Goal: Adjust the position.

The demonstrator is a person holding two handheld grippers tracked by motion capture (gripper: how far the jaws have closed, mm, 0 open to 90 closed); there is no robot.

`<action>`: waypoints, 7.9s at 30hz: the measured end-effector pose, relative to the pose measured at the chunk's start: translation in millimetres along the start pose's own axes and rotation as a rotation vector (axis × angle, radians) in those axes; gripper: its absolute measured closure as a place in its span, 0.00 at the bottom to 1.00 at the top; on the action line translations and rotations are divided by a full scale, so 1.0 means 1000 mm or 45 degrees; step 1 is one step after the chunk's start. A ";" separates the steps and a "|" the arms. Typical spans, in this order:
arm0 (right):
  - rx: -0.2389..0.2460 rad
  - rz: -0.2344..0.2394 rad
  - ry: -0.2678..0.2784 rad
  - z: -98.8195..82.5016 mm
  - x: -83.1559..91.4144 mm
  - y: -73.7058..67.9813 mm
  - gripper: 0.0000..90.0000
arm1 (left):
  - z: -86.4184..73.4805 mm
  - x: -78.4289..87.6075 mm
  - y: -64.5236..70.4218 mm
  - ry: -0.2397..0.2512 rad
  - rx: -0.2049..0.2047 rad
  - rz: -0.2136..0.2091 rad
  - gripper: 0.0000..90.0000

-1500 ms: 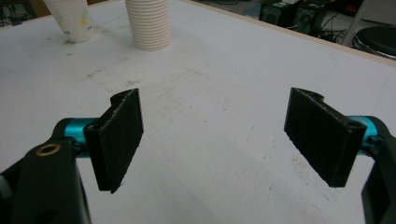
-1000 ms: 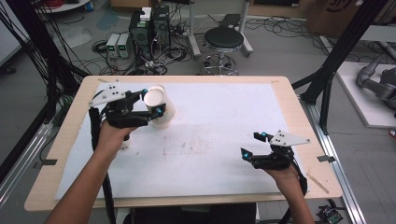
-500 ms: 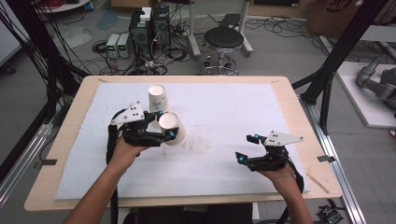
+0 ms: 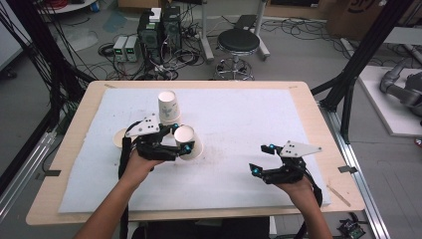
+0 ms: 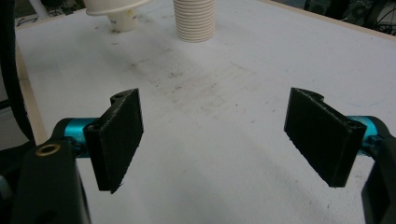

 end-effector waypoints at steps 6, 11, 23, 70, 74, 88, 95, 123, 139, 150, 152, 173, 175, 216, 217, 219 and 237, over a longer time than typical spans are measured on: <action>0.013 0.027 0.014 0.003 -0.004 -0.004 0.22 | -0.005 -0.005 0.001 -0.019 0.014 -0.041 0.38; 0.029 0.084 0.020 0.008 -0.010 -0.011 0.22 | -0.008 -0.011 0.004 -0.051 0.031 -0.058 0.38; 0.084 0.219 0.040 0.021 -0.031 -0.028 0.22 | -0.009 -0.029 0.022 -0.081 0.028 -0.140 0.38; 0.041 0.543 0.071 0.013 -0.052 -0.058 0.32 | -0.014 -0.067 0.069 -0.040 0.033 -0.480 0.39; 0.040 0.551 0.072 0.013 -0.052 -0.058 0.34 | -0.014 -0.066 0.069 -0.037 0.022 -0.476 0.40; 0.148 0.516 0.007 0.015 -0.047 -0.057 0.40 | -0.011 -0.049 0.064 -0.094 -0.076 -0.387 0.14; 0.221 0.485 -0.085 0.021 -0.046 -0.051 0.40 | -0.009 -0.036 0.055 -0.164 -0.082 -0.354 0.14; 0.489 0.498 -0.614 0.034 -0.073 -0.066 0.40 | -0.023 -0.048 0.057 -0.453 -0.184 -0.403 0.17; 0.531 0.503 -0.738 0.034 -0.077 -0.070 0.40 | -0.031 -0.052 0.060 -0.526 -0.191 -0.457 0.30; 0.550 0.507 -0.794 0.029 -0.075 -0.071 0.38 | -0.036 -0.056 0.062 -0.539 -0.220 -0.503 0.41; 0.562 0.502 -0.737 0.029 -0.073 -0.069 0.30 | -0.035 -0.054 0.061 -0.502 -0.204 -0.489 0.41; 0.151 0.415 0.042 0.018 -0.029 -0.043 0.19 | -0.037 -0.034 0.053 -0.083 -0.060 -0.431 0.41; 0.137 0.419 0.058 0.015 -0.028 -0.042 0.19 | -0.038 -0.033 0.052 -0.065 -0.058 -0.425 0.41; 0.100 0.626 0.179 0.012 -0.029 -0.046 0.37 | -0.034 -0.038 0.063 0.072 -0.031 -0.540 0.41; 0.097 0.630 0.179 0.012 -0.029 -0.046 0.37 | -0.034 -0.038 0.063 0.073 -0.031 -0.540 0.41; 0.102 0.627 0.180 0.012 -0.029 -0.046 0.38 | -0.033 -0.037 0.063 0.075 -0.025 -0.534 0.41; 0.178 0.531 -0.179 0.030 -0.032 -0.043 0.38 | -0.019 -0.036 0.058 -0.214 -0.173 -0.384 0.17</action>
Point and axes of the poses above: each handheld gripper's, and its own axes: x roughly backward along the jaws, z roughly out of its top, y roughly to its right, the point moved 5 cm from there along -x, roughly forward along the jaws, and after that the axes turned 7 degrees about y, right-handed, at the moved point
